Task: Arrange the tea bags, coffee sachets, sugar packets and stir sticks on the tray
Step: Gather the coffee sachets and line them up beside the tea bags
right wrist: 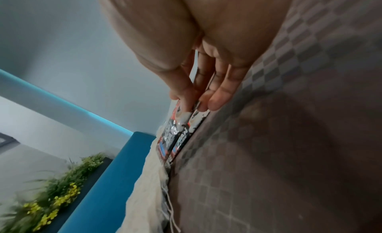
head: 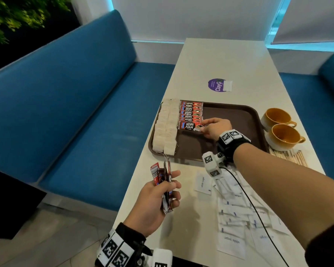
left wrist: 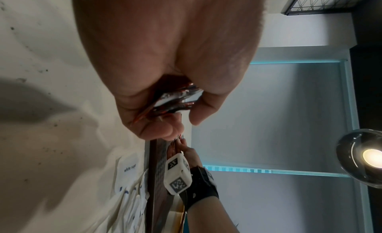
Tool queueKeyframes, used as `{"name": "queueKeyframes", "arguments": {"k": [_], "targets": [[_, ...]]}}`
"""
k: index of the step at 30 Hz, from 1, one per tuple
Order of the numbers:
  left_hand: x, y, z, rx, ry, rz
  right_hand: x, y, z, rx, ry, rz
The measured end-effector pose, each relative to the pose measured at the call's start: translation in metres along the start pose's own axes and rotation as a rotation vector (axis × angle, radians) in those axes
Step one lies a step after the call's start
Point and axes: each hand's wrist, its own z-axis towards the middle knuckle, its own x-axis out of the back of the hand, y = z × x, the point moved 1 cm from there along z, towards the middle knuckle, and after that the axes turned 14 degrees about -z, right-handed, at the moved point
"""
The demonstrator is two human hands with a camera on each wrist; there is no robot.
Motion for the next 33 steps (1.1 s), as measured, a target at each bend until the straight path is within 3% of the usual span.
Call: {"name": "queueKeyframes", "arguments": {"k": [9,17,27,33], "targets": [[0.011,0.009,0.007,-0.013,-0.015,-0.003,-0.009,-0.002,0.014,0.015,0.047,-0.298],[0.012,0.006,0.010,0.007,-0.021,0.008,-0.012,-0.009,0.022,-0.006,0.037,-0.418],[0.013,0.009,0.008,0.004,-0.005,-0.003,-0.004,-0.013,0.025,0.003,0.025,-0.448],[0.008,0.010,0.003,0.010,0.007,-0.053,0.005,-0.010,0.019,0.003,0.005,-0.248]]}}
